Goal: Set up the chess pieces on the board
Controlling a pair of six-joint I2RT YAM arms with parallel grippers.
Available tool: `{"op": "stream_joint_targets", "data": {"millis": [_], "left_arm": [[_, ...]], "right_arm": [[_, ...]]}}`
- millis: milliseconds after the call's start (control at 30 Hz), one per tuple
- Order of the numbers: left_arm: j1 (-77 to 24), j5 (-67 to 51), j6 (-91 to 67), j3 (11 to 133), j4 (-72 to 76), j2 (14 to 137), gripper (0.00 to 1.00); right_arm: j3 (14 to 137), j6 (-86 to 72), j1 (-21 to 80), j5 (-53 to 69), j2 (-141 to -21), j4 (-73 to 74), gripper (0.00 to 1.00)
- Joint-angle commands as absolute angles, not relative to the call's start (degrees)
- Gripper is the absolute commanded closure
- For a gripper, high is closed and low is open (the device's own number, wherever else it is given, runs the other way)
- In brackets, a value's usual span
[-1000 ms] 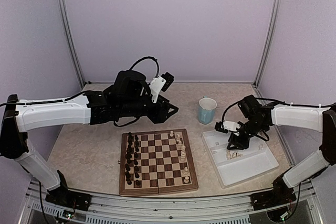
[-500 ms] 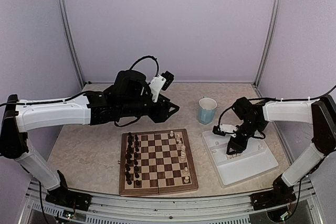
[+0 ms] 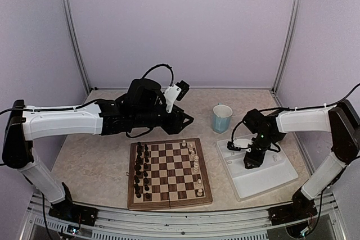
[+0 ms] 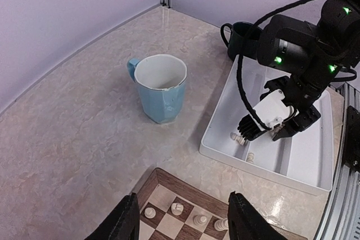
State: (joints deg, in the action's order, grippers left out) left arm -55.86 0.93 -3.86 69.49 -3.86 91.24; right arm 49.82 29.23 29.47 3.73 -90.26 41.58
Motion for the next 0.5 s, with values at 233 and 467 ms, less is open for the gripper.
{"op": "stream_joint_targets", "data": {"millis": [233, 467], "left_arm": [[-56.2, 1.5, -3.8, 70.3, -2.1, 91.8, 0.46], [-56.2, 1.9, -3.5, 70.0, -2.8, 91.4, 0.46]], "right_arm": [[48.0, 28.5, 29.7, -3.3, -91.0, 42.2, 0.64], [46.7, 28.8, 29.0, -4.0, -89.0, 43.6, 0.7]]}}
